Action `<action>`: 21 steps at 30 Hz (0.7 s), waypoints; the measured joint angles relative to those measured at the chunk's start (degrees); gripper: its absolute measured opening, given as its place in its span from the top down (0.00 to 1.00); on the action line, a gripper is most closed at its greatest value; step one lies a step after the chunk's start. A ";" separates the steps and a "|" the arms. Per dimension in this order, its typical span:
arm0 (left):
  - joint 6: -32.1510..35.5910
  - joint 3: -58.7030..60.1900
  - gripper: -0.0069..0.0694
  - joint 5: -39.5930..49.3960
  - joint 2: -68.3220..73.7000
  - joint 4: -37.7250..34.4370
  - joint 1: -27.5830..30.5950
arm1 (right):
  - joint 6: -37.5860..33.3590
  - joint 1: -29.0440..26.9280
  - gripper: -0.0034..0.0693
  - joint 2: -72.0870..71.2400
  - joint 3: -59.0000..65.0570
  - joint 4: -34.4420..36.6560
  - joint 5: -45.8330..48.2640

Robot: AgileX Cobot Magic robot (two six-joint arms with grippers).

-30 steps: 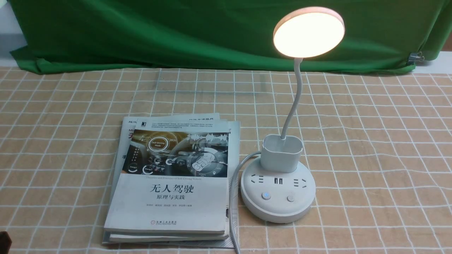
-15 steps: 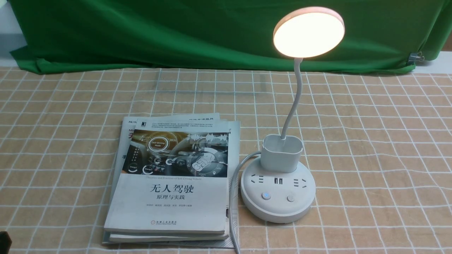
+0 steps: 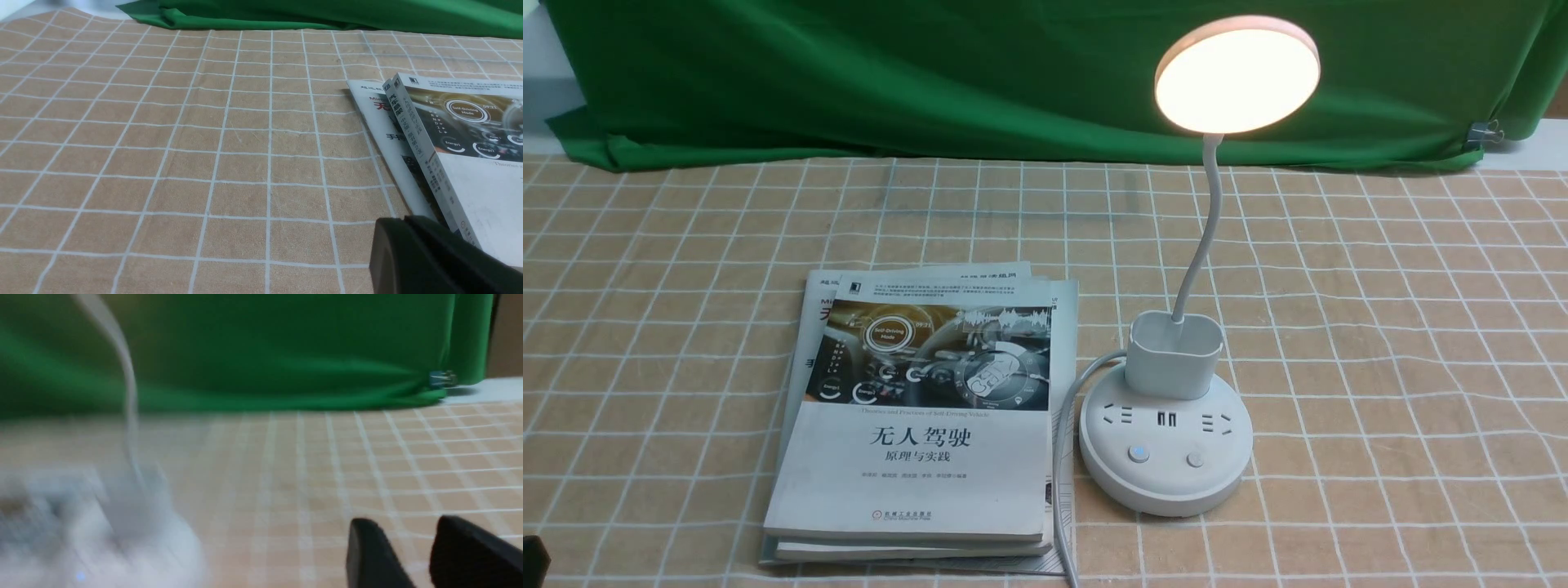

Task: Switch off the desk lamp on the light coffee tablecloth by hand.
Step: 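Press the power button on the lamp base to turn the lamp off with the right gripper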

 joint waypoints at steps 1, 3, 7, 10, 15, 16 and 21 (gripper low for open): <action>0.00 0.00 0.90 0.00 0.00 0.00 0.00 | 4.39 0.00 0.63 0.00 0.00 0.89 -1.97; 0.00 0.00 0.90 0.00 0.00 0.00 0.00 | 12.05 0.00 0.63 0.00 0.00 1.74 -5.44; 0.00 0.00 0.90 0.00 0.00 0.00 0.00 | 16.92 0.00 0.63 0.00 0.00 2.21 -11.21; 0.00 0.00 0.90 0.00 0.00 0.00 0.00 | 17.44 0.00 0.63 0.00 0.00 2.37 -13.93; 0.00 0.00 0.90 0.00 0.00 0.00 0.00 | 14.36 0.00 0.75 3.68 -6.13 2.57 -0.24; 0.00 0.00 0.90 0.00 0.00 0.00 0.00 | 11.48 0.00 0.78 6.16 -9.62 2.57 4.18; 0.00 0.00 0.90 0.00 0.00 0.00 0.00 | -3.99 0.00 0.85 24.41 -29.66 2.57 26.63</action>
